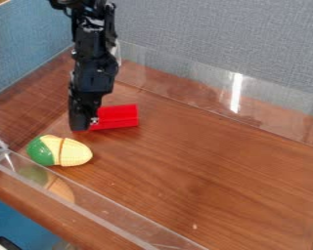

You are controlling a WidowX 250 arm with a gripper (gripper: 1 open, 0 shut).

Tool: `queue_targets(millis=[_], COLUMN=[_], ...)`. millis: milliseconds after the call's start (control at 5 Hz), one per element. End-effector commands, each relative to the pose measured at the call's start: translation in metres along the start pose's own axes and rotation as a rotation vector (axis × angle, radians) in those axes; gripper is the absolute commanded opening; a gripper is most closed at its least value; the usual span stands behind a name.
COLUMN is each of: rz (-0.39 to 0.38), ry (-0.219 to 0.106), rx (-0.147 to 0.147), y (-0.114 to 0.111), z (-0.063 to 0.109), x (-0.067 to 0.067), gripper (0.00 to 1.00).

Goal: Put the red object to the right side of the table

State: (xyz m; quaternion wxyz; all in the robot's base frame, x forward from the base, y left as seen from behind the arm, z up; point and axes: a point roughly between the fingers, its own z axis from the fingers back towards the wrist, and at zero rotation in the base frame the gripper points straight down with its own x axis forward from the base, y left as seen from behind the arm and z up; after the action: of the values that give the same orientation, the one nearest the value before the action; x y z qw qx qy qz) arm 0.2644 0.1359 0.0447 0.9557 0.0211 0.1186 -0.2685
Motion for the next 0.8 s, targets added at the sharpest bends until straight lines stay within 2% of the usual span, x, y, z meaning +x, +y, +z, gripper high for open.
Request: queue_targets(millis=[0,600], rz=[0.015,0.000], ry=[-0.064,-0.093], rx=[0.078,0.103], y=[0.0078,0.0074], z=[0.0303,0.0393], x=[-0.0003,0.0025], gripper=[0.00,0.00])
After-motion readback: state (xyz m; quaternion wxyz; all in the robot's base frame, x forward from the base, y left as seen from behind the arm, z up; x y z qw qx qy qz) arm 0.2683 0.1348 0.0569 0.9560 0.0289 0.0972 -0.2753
